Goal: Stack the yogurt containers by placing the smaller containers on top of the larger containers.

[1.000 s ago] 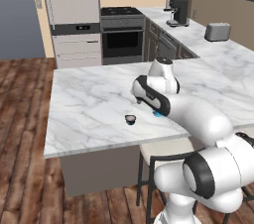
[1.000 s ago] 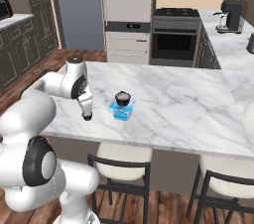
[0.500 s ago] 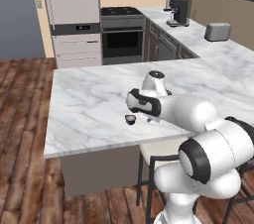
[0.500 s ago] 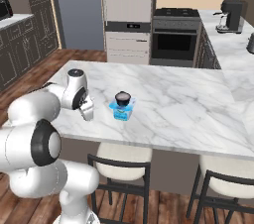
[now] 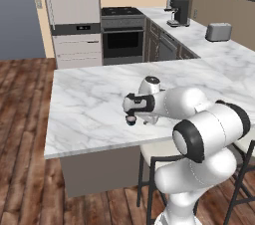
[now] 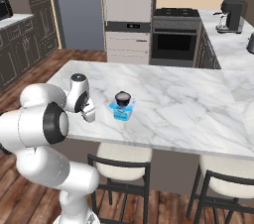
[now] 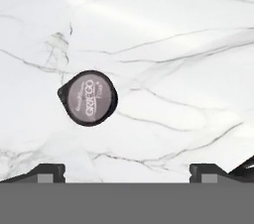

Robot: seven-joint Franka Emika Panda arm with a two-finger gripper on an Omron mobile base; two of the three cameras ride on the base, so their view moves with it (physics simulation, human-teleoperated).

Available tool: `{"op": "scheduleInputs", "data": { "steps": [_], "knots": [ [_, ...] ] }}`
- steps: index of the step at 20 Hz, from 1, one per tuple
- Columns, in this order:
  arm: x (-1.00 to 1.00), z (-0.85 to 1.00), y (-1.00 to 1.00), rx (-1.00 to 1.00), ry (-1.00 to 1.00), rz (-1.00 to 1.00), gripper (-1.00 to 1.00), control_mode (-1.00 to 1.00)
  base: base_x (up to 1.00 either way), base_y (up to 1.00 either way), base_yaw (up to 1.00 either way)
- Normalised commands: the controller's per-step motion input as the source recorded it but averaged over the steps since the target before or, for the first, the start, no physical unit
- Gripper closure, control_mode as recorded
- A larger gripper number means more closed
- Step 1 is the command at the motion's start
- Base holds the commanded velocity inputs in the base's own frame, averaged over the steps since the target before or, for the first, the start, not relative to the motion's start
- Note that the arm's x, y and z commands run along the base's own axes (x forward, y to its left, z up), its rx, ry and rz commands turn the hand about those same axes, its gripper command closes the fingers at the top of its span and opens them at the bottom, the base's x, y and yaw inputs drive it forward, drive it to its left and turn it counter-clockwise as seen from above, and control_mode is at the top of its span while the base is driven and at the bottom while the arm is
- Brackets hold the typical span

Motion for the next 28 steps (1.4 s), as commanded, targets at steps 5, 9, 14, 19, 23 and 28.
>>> {"op": "scheduleInputs", "data": {
  "steps": [5,9,14,19,23,28],
  "knots": [
    [0.22,-0.11,0.16,-0.01,0.00,0.01,-1.00,-1.00,0.00,0.00,0.00],
    [0.09,-0.12,0.01,0.00,0.00,0.00,-1.00,-1.00,0.00,0.00,0.00],
    [0.01,-0.12,0.00,0.00,0.00,0.00,-1.00,-1.00,0.00,0.00,0.00],
    [0.16,-0.06,0.00,0.00,0.00,0.00,-1.00,-1.00,0.00,0.00,0.00],
    [0.35,-0.01,0.00,0.00,0.01,0.00,-1.00,-1.00,0.00,0.00,0.00],
    [0.25,-0.04,0.00,0.00,0.01,0.00,-1.00,-1.00,0.00,0.00,0.00]
  ]
}}
